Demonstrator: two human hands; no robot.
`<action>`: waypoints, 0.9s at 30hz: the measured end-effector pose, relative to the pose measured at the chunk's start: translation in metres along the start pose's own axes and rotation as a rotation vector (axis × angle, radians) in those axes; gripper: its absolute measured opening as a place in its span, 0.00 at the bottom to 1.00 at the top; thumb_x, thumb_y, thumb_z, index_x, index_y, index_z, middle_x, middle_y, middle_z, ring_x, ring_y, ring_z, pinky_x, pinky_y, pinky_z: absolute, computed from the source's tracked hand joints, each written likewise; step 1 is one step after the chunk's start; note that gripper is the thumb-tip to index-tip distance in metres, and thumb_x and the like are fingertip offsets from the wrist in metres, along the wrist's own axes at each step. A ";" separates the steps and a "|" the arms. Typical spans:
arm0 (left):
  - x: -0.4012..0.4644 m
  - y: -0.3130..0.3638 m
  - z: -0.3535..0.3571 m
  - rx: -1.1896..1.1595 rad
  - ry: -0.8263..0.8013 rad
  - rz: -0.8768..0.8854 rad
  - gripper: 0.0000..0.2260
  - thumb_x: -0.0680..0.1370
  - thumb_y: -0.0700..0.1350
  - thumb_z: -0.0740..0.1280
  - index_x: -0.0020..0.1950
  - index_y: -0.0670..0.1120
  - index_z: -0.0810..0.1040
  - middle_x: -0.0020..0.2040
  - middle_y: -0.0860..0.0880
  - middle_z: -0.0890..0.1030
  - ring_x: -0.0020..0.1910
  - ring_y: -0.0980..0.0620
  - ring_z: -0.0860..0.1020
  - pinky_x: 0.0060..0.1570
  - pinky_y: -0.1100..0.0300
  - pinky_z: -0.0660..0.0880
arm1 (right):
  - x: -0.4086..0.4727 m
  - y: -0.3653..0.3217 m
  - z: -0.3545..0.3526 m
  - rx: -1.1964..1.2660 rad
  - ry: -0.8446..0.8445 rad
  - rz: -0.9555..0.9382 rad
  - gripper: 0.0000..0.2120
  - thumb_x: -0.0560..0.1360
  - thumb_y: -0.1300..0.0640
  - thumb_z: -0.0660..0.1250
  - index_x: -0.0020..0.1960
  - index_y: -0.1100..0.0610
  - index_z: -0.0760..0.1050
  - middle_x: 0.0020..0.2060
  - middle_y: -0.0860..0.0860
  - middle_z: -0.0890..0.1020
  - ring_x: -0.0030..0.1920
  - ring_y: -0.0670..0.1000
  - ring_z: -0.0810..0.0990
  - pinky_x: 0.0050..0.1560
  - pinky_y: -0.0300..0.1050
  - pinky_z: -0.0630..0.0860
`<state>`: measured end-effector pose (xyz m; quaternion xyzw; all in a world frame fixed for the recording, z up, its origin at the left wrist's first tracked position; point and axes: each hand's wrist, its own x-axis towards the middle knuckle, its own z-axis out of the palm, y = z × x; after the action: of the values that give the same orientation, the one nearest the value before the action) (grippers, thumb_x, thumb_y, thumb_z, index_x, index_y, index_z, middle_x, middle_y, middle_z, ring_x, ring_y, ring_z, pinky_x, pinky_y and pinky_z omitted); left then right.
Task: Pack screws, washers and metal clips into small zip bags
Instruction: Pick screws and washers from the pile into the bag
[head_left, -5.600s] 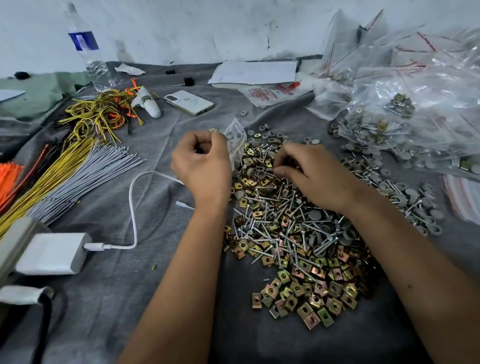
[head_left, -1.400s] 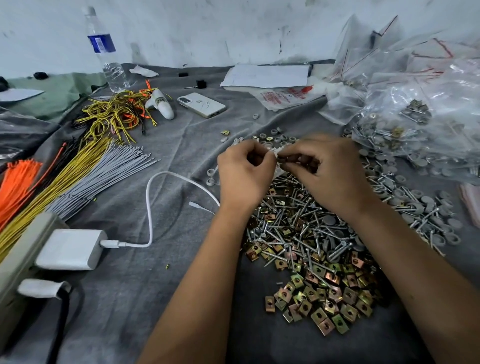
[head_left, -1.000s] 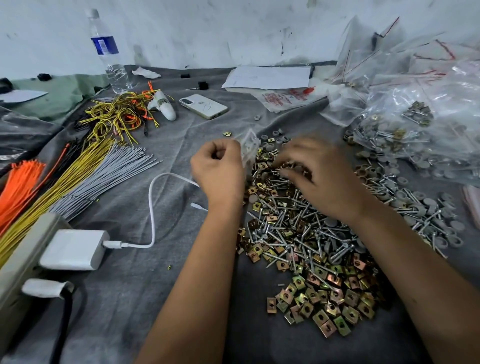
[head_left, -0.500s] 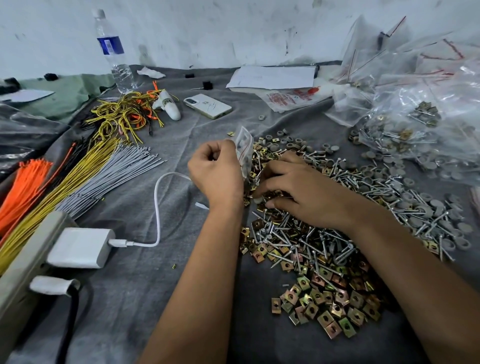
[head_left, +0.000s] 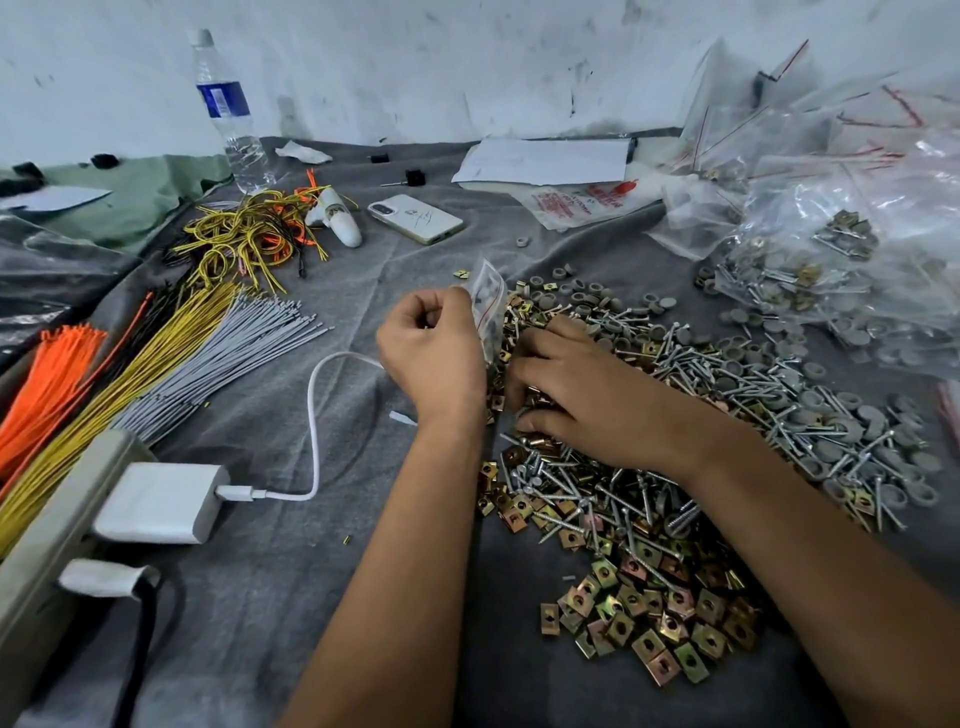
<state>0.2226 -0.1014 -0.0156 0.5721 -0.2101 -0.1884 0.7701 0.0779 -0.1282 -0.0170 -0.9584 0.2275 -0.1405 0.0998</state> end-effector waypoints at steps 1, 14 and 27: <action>0.000 0.000 0.000 0.002 -0.007 0.000 0.12 0.69 0.43 0.68 0.26 0.52 0.74 0.28 0.51 0.68 0.32 0.48 0.65 0.34 0.51 0.65 | 0.000 -0.002 0.000 0.016 -0.008 -0.009 0.07 0.77 0.49 0.71 0.52 0.49 0.77 0.53 0.43 0.71 0.60 0.45 0.63 0.63 0.44 0.67; -0.011 0.002 0.004 0.236 -0.397 0.197 0.14 0.75 0.33 0.69 0.31 0.47 0.76 0.26 0.54 0.73 0.28 0.56 0.69 0.30 0.63 0.66 | -0.011 0.000 -0.020 0.244 0.743 0.068 0.05 0.75 0.60 0.76 0.48 0.58 0.81 0.44 0.48 0.82 0.46 0.46 0.82 0.46 0.46 0.82; 0.006 0.006 -0.007 -0.023 -0.041 0.146 0.10 0.75 0.35 0.69 0.35 0.45 0.77 0.30 0.48 0.74 0.31 0.49 0.69 0.33 0.56 0.66 | -0.003 0.003 -0.029 0.283 0.519 0.179 0.10 0.75 0.62 0.75 0.53 0.52 0.82 0.46 0.40 0.83 0.48 0.34 0.81 0.49 0.29 0.78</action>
<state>0.2319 -0.0977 -0.0110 0.5425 -0.2645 -0.1458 0.7839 0.0654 -0.1328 0.0094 -0.8431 0.3070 -0.4018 0.1830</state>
